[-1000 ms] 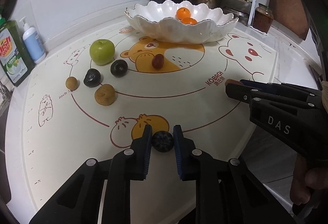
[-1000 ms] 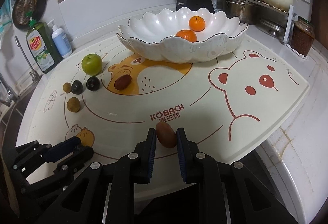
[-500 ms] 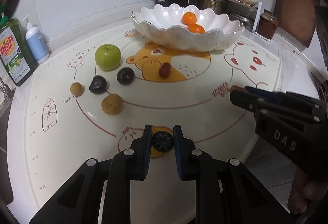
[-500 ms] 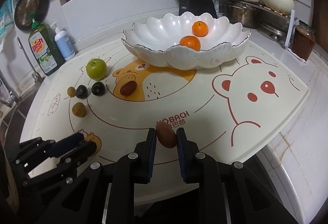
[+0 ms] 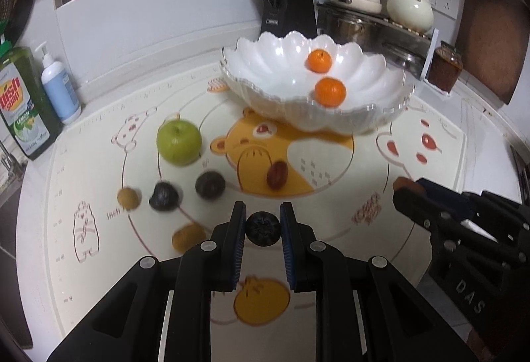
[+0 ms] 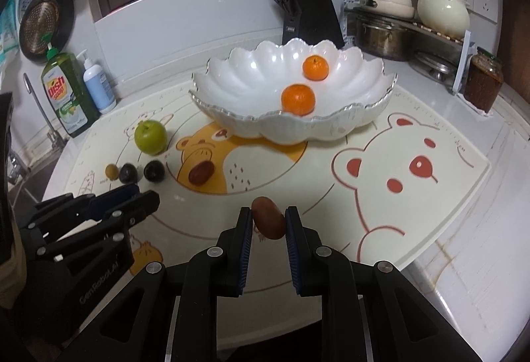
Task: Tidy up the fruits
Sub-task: 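Carry the date and the dark plum over the white bowl with both tools, then open both tools to drop the date and plum into the bowl, then withdraw both open tools from the bowl toward the remaining fruits, then grasp the brown date with the right tool while the left tool grasps a brown kiwi, then carry the date and kiwi over the white bowl with both tools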
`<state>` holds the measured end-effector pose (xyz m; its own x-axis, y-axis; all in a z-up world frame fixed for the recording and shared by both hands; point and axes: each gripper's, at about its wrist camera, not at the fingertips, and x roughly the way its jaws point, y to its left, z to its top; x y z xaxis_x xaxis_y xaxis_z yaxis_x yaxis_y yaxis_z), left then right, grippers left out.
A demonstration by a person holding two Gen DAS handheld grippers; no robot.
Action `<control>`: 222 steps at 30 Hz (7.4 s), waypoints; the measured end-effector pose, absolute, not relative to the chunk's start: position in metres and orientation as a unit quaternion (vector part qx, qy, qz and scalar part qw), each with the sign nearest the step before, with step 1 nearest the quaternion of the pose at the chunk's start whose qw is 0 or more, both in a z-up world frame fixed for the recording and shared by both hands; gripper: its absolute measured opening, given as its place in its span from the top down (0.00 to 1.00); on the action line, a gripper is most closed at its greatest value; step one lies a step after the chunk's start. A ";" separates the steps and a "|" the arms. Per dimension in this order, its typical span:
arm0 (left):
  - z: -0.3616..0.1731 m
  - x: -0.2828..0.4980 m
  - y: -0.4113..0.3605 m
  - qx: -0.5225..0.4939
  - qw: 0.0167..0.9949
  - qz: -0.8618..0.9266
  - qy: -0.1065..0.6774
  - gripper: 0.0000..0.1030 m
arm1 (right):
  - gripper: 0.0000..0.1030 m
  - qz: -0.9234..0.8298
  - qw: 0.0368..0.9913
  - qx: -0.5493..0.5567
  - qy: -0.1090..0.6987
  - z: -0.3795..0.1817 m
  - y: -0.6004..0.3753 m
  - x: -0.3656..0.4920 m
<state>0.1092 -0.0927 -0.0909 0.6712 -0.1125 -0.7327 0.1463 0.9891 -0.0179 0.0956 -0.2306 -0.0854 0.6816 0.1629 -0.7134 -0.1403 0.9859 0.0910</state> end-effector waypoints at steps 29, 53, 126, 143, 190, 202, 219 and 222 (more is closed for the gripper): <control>-0.035 0.196 -0.113 0.026 0.933 -0.069 0.352 0.79 | 0.79 0.010 0.950 0.001 0.311 -0.027 -0.260 0.167; -0.042 0.264 -0.126 0.035 0.927 -0.046 0.370 0.45 | 0.56 -0.027 0.941 -0.014 0.338 -0.041 -0.281 0.237; -0.075 0.124 0.016 0.015 0.925 0.060 0.374 0.16 | 0.20 0.044 0.937 -0.055 0.343 -0.062 -0.152 0.136; -0.106 0.111 -0.015 0.002 0.911 0.013 0.412 0.28 | 0.36 0.079 0.922 -0.047 0.376 -0.089 -0.163 0.130; -0.123 0.116 -0.041 -0.044 0.905 -0.026 0.422 0.74 | 0.78 0.222 0.890 -0.045 0.396 -0.115 -0.154 0.155; -0.095 0.119 -0.041 -0.041 0.914 -0.024 0.404 0.74 | 0.79 0.194 0.905 -0.047 0.375 -0.086 -0.163 0.143; -0.052 0.167 -0.087 -0.014 0.926 -0.052 0.373 0.74 | 0.89 0.131 0.929 -0.022 0.346 -0.049 -0.217 0.162; -0.045 0.178 -0.097 -0.008 0.929 -0.055 0.366 0.74 | 0.89 0.121 0.932 -0.015 0.341 -0.043 -0.228 0.172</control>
<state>0.1784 -0.0969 -0.0452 0.7264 -0.1073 -0.6788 0.0961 0.9939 -0.0543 0.1723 -0.2284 -0.0435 0.7378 0.2153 -0.6398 -0.2351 0.9704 0.0554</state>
